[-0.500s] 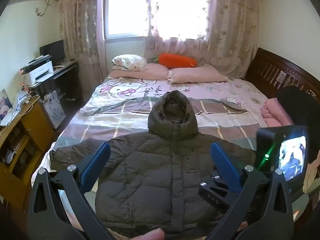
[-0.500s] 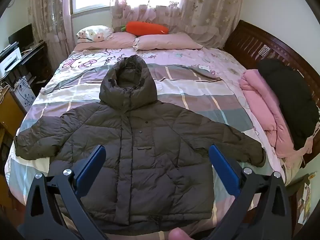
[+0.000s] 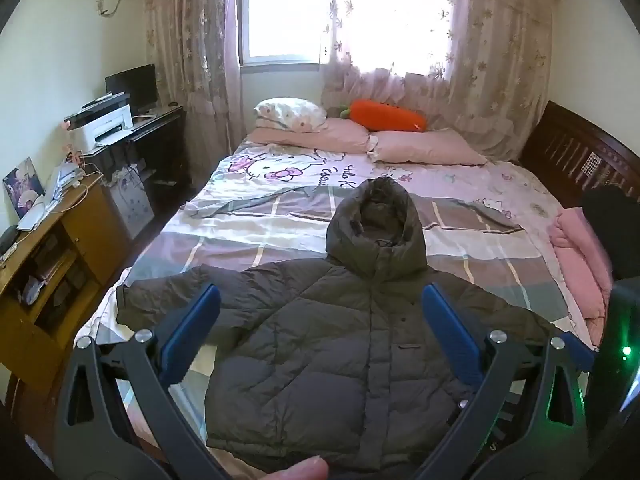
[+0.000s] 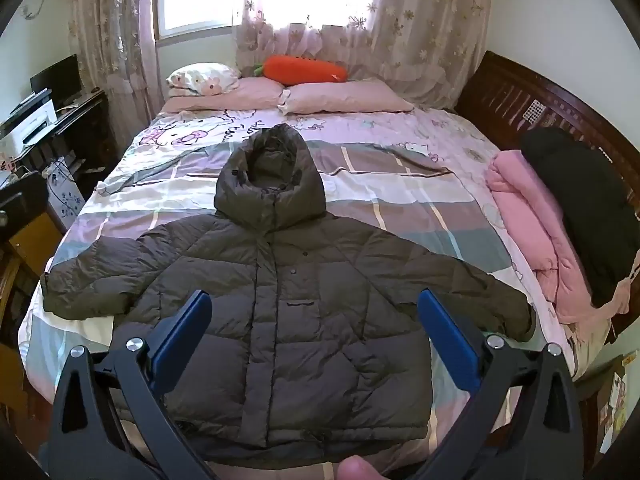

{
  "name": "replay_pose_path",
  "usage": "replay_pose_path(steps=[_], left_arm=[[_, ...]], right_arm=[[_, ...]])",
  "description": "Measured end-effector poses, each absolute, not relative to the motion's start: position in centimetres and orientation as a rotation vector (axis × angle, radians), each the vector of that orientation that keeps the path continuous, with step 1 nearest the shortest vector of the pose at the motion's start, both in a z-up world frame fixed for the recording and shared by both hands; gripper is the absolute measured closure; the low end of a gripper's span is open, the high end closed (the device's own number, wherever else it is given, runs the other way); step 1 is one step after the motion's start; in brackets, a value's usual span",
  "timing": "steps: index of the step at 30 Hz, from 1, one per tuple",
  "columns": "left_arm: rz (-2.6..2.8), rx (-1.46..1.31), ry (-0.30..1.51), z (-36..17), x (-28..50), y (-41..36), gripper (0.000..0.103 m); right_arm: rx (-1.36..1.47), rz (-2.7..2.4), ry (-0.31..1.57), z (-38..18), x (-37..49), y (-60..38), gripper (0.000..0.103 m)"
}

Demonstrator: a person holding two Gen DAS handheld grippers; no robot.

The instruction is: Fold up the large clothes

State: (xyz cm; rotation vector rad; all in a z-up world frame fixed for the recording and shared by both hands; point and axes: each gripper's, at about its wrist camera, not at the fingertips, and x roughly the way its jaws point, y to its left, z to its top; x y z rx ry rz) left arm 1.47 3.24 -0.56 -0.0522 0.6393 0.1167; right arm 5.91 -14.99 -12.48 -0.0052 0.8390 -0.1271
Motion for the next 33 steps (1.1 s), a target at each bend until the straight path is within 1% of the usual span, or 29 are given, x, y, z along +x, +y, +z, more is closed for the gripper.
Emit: replay_pose_path(steps=[8, 21, 33], left_arm=[[0.109, -0.042, 0.614, -1.0, 2.3, 3.1, 0.002], [0.097, -0.045, 0.611, -1.2, 2.8, 2.9, 0.002], [0.094, -0.050, 0.615, -1.3, 2.9, 3.2, 0.002]], right_arm=[[0.028, -0.117, 0.827, -12.5, 6.1, -15.2, 0.001], [-0.018, -0.101, 0.770, -12.1, 5.3, -13.8, 0.001], [-0.017, -0.083, 0.768, -12.2, 5.4, -13.8, 0.001]])
